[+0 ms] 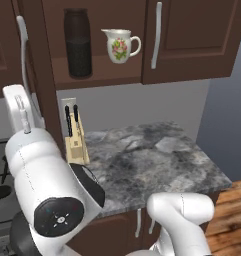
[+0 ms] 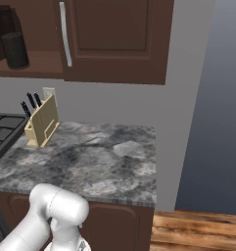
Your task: Pick the jar and jar from the dining table and place them in the open cabinet. Close the cabinet after placing the objects.
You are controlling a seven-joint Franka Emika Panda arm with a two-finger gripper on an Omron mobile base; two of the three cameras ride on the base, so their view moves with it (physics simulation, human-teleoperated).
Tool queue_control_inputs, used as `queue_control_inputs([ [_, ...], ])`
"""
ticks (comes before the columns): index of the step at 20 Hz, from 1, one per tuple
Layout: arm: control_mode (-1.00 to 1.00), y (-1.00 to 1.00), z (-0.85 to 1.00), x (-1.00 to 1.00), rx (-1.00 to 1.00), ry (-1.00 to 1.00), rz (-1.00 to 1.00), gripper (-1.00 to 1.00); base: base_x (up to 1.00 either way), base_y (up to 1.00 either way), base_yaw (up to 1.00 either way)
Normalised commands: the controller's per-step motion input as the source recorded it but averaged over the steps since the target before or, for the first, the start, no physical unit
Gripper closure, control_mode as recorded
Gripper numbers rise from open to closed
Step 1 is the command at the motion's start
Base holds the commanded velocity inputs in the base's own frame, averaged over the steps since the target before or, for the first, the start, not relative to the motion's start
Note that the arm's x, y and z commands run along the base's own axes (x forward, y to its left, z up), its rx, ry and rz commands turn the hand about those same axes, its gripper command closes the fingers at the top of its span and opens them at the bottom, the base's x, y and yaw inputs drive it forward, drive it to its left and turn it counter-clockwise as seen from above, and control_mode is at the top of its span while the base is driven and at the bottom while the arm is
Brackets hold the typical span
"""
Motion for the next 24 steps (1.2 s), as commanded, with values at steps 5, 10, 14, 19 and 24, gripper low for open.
queue_control_inputs([
  [5, -1.0, 0.0, 0.04, -0.16, 0.08, 0.02, -0.23, -1.0, 0.0, 0.0, 0.0],
  [10, -1.0, -0.06, 0.02, -0.11, 0.09, 0.06, -0.26, -1.0, 0.0, 0.0, 0.0],
  [14, -1.0, -0.26, 0.01, -0.05, 0.05, 0.12, -0.36, -1.0, 0.0, 0.0, 0.0],
  [19, -1.0, -0.31, 0.0, 0.0, 0.05, 0.17, -0.37, -1.0, 0.0, 0.0, 0.0],
  [24, -1.0, -0.33, 0.0, 0.03, 0.05, 0.16, -0.33, -1.0, 0.0, 0.0, 0.0],
])
